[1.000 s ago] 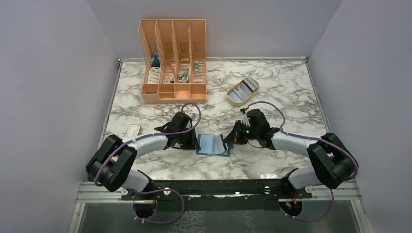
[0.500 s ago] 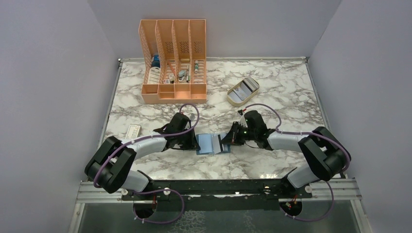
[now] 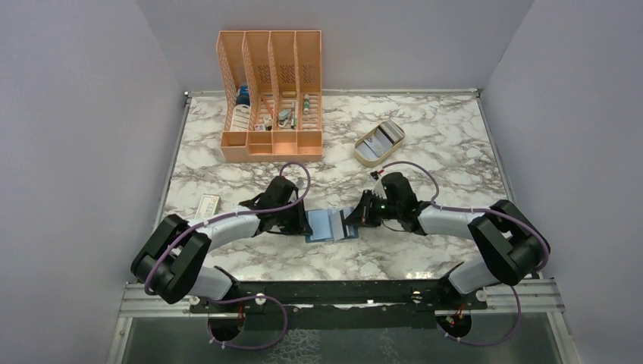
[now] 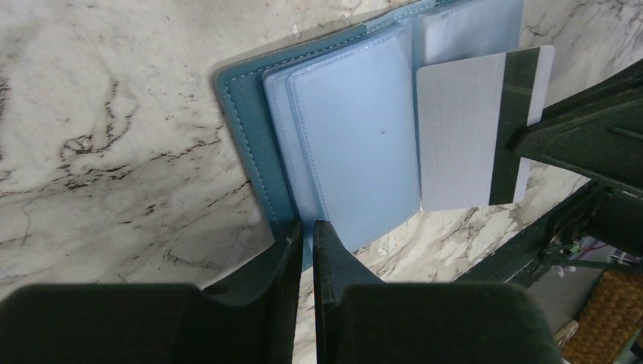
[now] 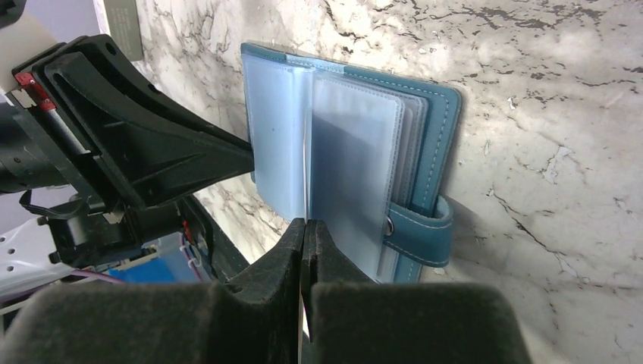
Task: Put the credit cards into the card holder
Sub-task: Insert the credit card into the card holder.
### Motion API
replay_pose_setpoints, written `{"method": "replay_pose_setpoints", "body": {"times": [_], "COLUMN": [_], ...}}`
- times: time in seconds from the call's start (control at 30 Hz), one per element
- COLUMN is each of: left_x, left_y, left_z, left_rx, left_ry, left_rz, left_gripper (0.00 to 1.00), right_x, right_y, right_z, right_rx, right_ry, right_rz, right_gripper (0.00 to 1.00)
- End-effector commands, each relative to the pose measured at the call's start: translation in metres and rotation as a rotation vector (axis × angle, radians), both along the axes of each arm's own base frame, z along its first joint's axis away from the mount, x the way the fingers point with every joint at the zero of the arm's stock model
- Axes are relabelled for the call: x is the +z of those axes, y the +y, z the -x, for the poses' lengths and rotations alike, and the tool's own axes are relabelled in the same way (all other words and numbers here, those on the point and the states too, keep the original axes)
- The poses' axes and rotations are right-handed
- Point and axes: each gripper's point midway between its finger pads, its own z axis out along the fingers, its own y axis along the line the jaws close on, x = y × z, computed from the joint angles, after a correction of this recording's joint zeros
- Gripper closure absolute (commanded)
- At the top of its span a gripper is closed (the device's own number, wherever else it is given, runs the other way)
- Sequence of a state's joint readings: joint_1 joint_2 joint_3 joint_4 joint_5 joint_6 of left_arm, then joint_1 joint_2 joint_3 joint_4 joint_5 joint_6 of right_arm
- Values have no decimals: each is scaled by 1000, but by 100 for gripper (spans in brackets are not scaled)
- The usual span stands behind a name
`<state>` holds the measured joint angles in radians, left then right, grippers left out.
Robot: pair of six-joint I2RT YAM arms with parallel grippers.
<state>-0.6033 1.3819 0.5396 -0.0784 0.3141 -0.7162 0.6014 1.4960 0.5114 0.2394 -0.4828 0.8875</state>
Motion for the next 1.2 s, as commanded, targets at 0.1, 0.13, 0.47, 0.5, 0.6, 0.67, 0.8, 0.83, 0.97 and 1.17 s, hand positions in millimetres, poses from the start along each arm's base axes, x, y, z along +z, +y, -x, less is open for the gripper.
{"method": "replay_pose_setpoints", "body": {"times": [0.1, 0.13, 0.47, 0.5, 0.6, 0.67, 0.8, 0.83, 0.97, 1.17], "left_x": [10, 11, 12, 11, 6, 3, -2, -3, -4, -2], "left_y": [14, 14, 15, 17, 20, 21, 21, 20, 20, 19], "left_z": [-13, -16, -24, -24, -24, -24, -22, -22, -22, -20], "left_rx": [52, 59, 73, 76, 75, 73, 63, 62, 56, 56], "left_ry": [-17, -20, -27, -30, -23, -20, -9, -8, -8, -9], "left_rz": [-104, -112, -132, -142, -159, -169, -173, -172, -167, -157], "left_gripper": [85, 87, 90, 90, 92, 93, 94, 94, 94, 94], "right_x": [16, 17, 14, 15, 19, 20, 18, 17, 13, 5], "right_y": [2, 4, 15, 15, 16, 17, 18, 18, 19, 22], "right_z": [-8, -7, -8, -9, -9, -8, -7, -7, -8, -10], "right_rx": [1, 4, 56, 55, 54, 57, 63, 67, 66, 69], "right_ry": [-59, -59, -43, -44, -50, -50, -42, -40, -35, -15], "right_rz": [9, -2, -37, -40, -51, -56, -61, -62, -58, -61], "right_gripper": [99, 99, 99, 99, 99, 99, 99, 99, 99, 99]}}
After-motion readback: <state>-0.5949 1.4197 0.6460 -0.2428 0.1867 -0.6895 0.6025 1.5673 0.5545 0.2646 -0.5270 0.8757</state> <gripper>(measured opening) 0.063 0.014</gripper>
